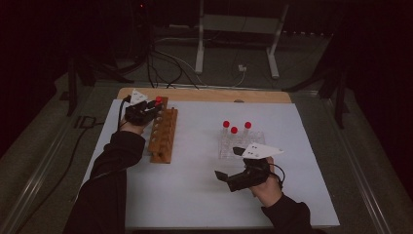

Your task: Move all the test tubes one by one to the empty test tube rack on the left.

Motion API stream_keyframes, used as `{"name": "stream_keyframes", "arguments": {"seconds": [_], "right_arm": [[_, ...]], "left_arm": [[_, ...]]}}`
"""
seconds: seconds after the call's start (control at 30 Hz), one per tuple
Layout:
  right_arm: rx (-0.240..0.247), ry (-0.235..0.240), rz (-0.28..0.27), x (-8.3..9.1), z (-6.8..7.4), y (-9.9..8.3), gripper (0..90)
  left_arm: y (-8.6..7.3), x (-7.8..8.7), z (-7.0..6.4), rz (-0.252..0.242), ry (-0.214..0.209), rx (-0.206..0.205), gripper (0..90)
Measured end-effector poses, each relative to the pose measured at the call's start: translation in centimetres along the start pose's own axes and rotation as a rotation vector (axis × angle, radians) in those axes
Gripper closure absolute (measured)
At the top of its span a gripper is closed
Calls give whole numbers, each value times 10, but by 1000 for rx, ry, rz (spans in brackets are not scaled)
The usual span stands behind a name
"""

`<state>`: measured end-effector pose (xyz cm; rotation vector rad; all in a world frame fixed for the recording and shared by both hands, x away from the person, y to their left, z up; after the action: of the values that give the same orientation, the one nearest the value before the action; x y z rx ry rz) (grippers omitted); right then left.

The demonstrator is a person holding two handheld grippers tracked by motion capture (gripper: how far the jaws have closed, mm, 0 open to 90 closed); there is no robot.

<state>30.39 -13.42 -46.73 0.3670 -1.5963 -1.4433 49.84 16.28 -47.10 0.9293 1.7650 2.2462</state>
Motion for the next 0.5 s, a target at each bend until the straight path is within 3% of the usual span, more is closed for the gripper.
{"name": "stream_keyframes", "arguments": {"seconds": [0.23,0.37,0.5], "right_arm": [[-10,-16,-31,8,-3,7,0],[4,-34,-44,12,-6,11,0],[12,-51,-54,16,-10,15,0]], "left_arm": [[6,18,-5,-19,-43,3,392],[9,34,-14,-19,-100,12,190],[10,51,-28,-26,-163,5,81]]}}
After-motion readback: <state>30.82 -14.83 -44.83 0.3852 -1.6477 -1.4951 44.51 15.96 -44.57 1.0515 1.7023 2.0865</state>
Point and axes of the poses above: each handheld gripper's, and its own axes: x roughly backward along the jaws, y roughly out of its top, z roughly to its left, the point moved 6 cm from there along -x, roughly forward along the jaws, and after that the axes turned 5 degrees about -x, right-handed, at the moved point
